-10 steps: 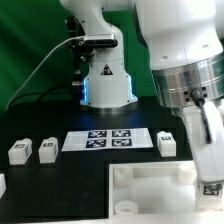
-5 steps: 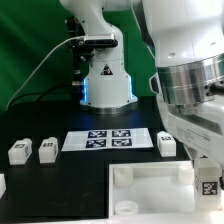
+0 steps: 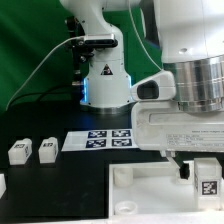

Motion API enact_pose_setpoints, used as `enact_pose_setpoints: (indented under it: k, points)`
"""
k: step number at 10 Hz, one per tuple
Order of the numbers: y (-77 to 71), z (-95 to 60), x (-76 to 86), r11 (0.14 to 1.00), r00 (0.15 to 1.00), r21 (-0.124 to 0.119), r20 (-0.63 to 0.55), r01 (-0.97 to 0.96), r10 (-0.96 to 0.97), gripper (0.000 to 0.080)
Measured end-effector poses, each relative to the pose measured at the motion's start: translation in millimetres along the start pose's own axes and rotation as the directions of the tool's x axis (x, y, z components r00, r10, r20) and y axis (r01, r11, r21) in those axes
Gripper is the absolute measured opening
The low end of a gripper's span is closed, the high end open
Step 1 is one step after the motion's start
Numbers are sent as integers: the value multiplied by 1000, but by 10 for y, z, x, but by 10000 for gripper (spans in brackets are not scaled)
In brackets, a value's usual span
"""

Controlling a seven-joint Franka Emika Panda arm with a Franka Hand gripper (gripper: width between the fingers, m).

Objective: Assemble one leg

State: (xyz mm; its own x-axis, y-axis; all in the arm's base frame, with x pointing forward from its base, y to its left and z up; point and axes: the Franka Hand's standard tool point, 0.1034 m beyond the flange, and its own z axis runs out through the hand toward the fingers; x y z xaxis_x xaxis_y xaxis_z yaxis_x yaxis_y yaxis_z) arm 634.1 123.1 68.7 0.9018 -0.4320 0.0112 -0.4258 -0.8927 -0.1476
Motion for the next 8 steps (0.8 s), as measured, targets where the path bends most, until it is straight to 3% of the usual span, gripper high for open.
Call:
enact_pose_setpoints:
  k: [1, 3, 4, 5, 6, 8]
  points:
    - [19, -2, 12, 994, 994, -4, -1, 112, -112, 649]
    - [64, -42, 77, 916, 917, -45, 11, 398, -398, 649]
    - [55, -35, 67, 941, 942, -41, 10, 336, -336, 649]
    - [62, -33, 70, 938, 939, -43, 10, 343, -343, 525]
    - [58, -32, 67, 958, 959, -42, 8, 284, -284, 525]
    - [60, -30, 65, 996, 997, -41, 0, 77, -77, 292]
